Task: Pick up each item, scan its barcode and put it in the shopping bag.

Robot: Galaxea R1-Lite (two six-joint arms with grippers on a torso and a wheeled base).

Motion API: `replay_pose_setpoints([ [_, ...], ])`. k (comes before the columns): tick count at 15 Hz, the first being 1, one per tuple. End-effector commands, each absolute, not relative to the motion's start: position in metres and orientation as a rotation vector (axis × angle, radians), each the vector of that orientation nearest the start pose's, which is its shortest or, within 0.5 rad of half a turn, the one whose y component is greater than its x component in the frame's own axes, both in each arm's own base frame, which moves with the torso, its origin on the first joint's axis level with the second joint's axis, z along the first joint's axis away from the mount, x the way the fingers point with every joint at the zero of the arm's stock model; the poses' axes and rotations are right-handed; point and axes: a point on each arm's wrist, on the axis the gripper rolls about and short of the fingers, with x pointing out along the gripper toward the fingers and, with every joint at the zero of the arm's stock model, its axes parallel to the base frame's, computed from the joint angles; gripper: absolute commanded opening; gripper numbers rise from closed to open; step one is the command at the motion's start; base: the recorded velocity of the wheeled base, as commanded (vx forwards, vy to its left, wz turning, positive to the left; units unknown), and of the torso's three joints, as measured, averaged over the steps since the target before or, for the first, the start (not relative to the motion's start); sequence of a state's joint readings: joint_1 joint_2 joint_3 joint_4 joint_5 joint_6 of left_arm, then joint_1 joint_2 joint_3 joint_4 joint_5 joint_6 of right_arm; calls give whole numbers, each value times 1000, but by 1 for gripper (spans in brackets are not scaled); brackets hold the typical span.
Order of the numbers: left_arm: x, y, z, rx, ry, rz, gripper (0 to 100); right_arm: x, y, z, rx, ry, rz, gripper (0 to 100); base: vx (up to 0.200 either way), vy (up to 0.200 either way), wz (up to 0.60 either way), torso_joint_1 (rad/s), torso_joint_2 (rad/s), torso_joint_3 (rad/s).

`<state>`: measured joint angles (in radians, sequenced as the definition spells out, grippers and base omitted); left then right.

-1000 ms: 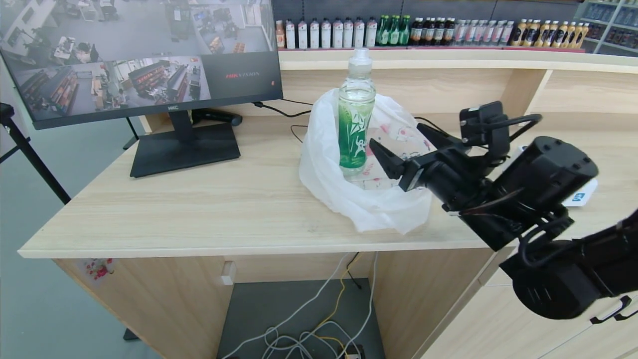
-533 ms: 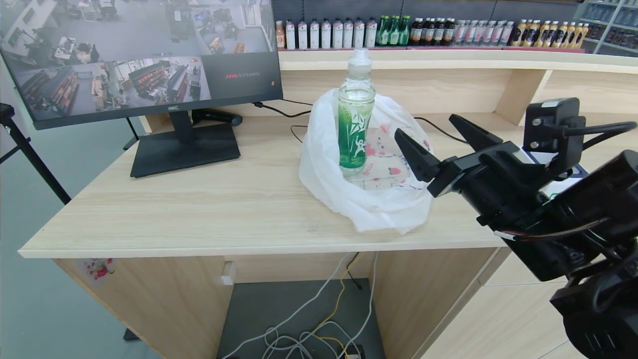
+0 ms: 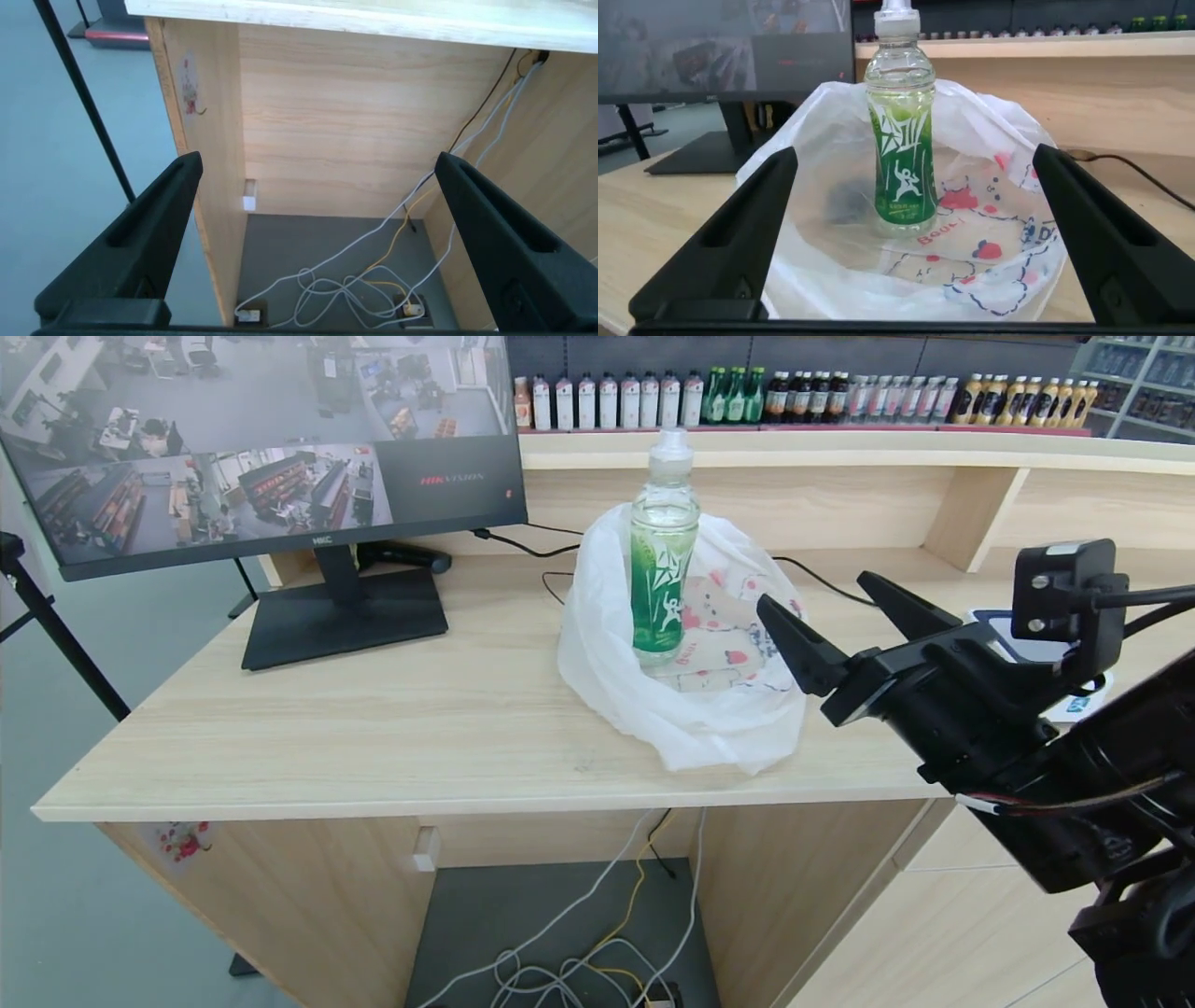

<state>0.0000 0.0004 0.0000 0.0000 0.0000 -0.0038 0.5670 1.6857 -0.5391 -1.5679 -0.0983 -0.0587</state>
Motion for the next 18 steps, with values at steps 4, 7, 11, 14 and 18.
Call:
replay_pose_setpoints([
  [4,-23,0,75,-5,0,0,100,228,142,213,82,-420,450,100,0,-200,0,9,2,4],
  [7,-23,0,75,-5,0,0,100,228,142,214,84,-425,449,100,0,-200,0,1,-1,1],
  [11,-23,0,75,-5,0,0,100,225,140,215,83,-428,449,100,0,-200,0,1,2,2],
  [14,-23,0,75,-5,0,0,100,221,138,214,81,-422,449,100,0,-200,0,2,1,2],
  [18,-23,0,75,-6,0,0,100,214,134,213,79,-416,451,100,0,-200,0,6,5,2],
])
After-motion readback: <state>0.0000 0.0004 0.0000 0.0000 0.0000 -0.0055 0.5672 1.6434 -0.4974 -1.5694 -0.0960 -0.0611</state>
